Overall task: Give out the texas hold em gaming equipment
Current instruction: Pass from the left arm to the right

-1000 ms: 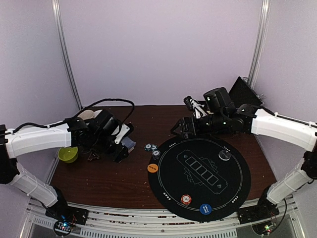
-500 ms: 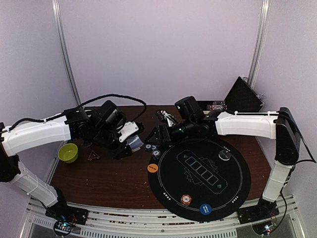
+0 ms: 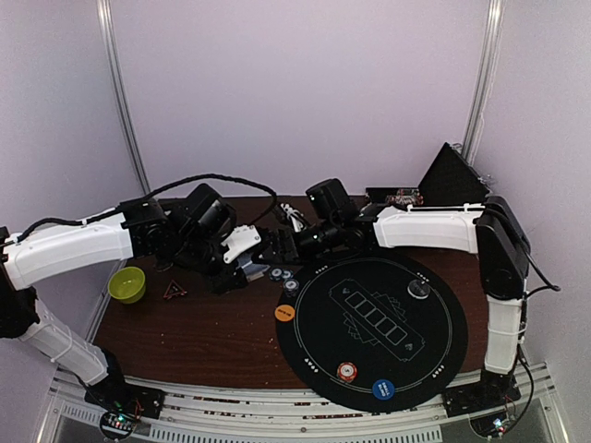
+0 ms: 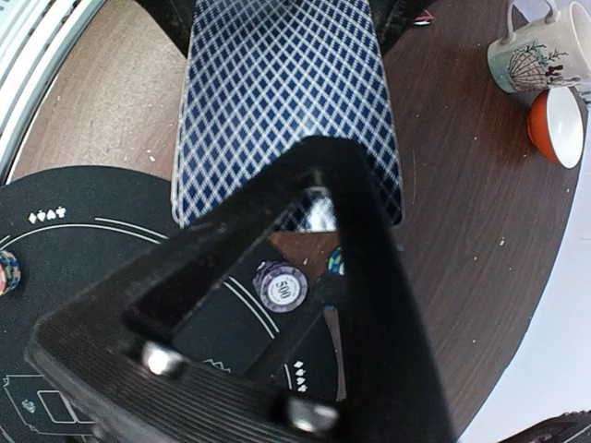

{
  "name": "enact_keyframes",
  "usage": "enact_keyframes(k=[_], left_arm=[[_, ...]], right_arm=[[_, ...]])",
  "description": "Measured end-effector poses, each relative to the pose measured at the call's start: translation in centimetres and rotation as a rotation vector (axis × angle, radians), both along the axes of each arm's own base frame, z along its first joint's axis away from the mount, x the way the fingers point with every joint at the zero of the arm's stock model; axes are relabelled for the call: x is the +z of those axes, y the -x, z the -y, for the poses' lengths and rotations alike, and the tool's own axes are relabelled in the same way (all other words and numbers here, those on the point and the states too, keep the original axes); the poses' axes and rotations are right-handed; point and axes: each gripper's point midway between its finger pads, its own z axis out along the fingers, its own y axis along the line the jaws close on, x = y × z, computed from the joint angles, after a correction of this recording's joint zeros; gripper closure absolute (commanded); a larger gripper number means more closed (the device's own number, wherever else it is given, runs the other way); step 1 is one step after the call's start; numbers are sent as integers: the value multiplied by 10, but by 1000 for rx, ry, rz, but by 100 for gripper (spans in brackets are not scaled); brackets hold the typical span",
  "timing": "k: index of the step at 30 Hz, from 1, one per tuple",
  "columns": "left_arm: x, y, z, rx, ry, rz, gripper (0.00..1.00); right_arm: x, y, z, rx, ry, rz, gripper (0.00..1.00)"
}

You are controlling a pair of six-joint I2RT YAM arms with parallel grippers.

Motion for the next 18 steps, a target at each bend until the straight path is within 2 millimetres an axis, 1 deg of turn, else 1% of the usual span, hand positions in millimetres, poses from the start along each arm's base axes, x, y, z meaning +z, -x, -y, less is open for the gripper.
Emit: enact_keyframes(k=[2,5,7,8,11,13,15,18], left_arm=[[-1,0,0,-1,-3,0,55],[-1,-1,-1,-1,-7,5,55],[0,-2,-1,1,-11,11,55],[0,-3,-2,3,-14,15,55],[0,-5,-3,6,-21,27,55],[0,-6,-3,7,-21,35,55],[2,-7,-1,4,-17,45,55],[4,-9,1,-2,-9,60,55]], right_arm=[[-2,0,-1,6,1,1,22],[2,0,-3,20,-3,8,32],[3,1,-3,29,-3,16,36],[3,2,-3,34,-2,19,37],[2,4,-3,46,0,23,30],[3,6,-4,56,-5,15,27],[4,9,-4,63,-9,-2,28],[6,11,-5,70,-26,-36,33]])
